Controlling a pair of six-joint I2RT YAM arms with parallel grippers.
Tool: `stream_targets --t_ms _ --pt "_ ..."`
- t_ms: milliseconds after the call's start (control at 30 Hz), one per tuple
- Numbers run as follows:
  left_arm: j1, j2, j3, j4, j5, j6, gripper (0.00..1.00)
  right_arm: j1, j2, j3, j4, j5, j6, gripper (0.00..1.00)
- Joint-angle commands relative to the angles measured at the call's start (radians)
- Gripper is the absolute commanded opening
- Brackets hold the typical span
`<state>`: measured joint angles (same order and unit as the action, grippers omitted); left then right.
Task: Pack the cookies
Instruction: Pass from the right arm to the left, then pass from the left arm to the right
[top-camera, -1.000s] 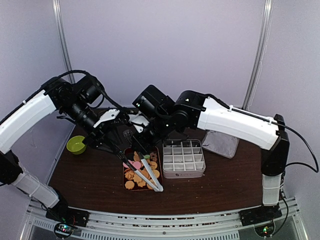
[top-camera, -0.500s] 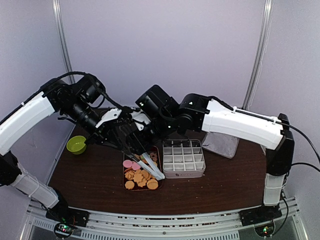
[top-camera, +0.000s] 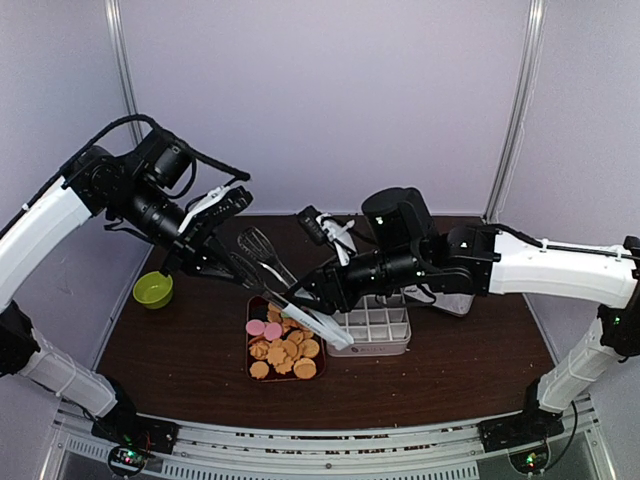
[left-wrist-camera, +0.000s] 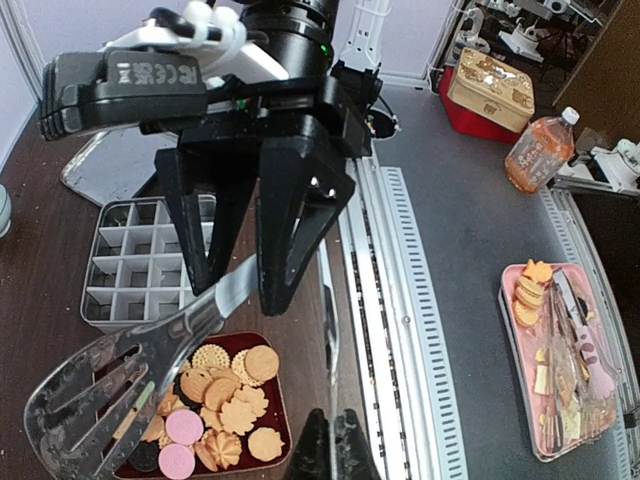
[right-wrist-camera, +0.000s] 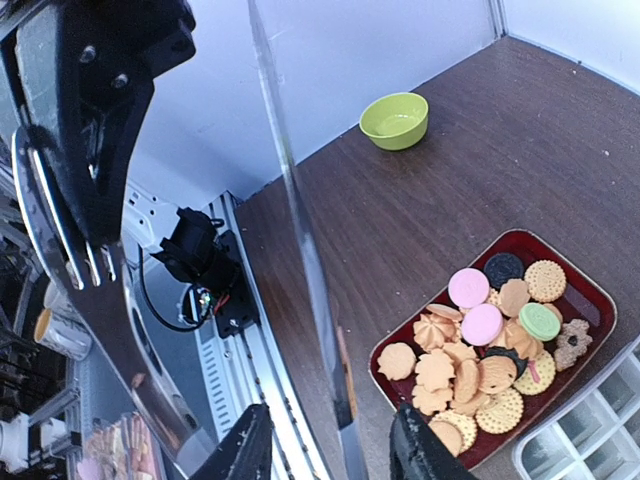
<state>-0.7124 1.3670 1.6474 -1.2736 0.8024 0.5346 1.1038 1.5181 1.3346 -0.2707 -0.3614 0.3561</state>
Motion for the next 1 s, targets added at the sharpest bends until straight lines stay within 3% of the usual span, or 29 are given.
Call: stream_targets --t_ms 0,133,267,300,367,433,467,667,833,967 --pt "0.007 -0.017 0.033 0.049 0.079 -0.057 0.00 0.004 -0.017 -0.020 0.063 -0.030 0.009 0.35" --pt "0.012 -0.025 0.032 0.062 0.105 -0.093 0.00 0.005 -0.035 -0.018 0.045 -0.021 -0.008 0.16" --pt "0.013 -0.037 0.009 0.075 0.118 -0.108 0.00 0.006 -0.053 0.014 -0.056 0.008 -0.061 0.05" --pt "0.013 -0.040 0.000 0.076 0.112 -0.107 0.04 0.006 -0.057 0.031 -0.090 0.018 -0.078 0.02" --pt "0.013 -0.040 -0.006 0.062 0.091 -0.081 0.42 0.011 -0.047 0.082 -0.205 0.051 -0.116 0.00" --pt "0.013 -0.039 -0.001 0.045 0.061 -0.043 0.62 0.020 -0.014 0.161 -0.335 0.100 -0.167 0.00" --pt "0.013 -0.037 0.006 0.040 0.042 -0.030 0.66 0.026 0.011 0.210 -0.406 0.130 -0.187 0.00" --pt "-0.021 0.040 0.136 -0.095 -0.057 0.114 0.64 0.094 0.203 0.467 -0.742 0.292 -0.262 0.00" --pt "-0.081 0.056 0.100 -0.161 -0.161 0.190 0.49 0.119 0.299 0.597 -0.811 0.336 -0.253 0.00" --pt "-0.107 0.025 0.021 -0.156 -0.223 0.223 0.46 0.121 0.332 0.636 -0.809 0.326 -0.246 0.00"
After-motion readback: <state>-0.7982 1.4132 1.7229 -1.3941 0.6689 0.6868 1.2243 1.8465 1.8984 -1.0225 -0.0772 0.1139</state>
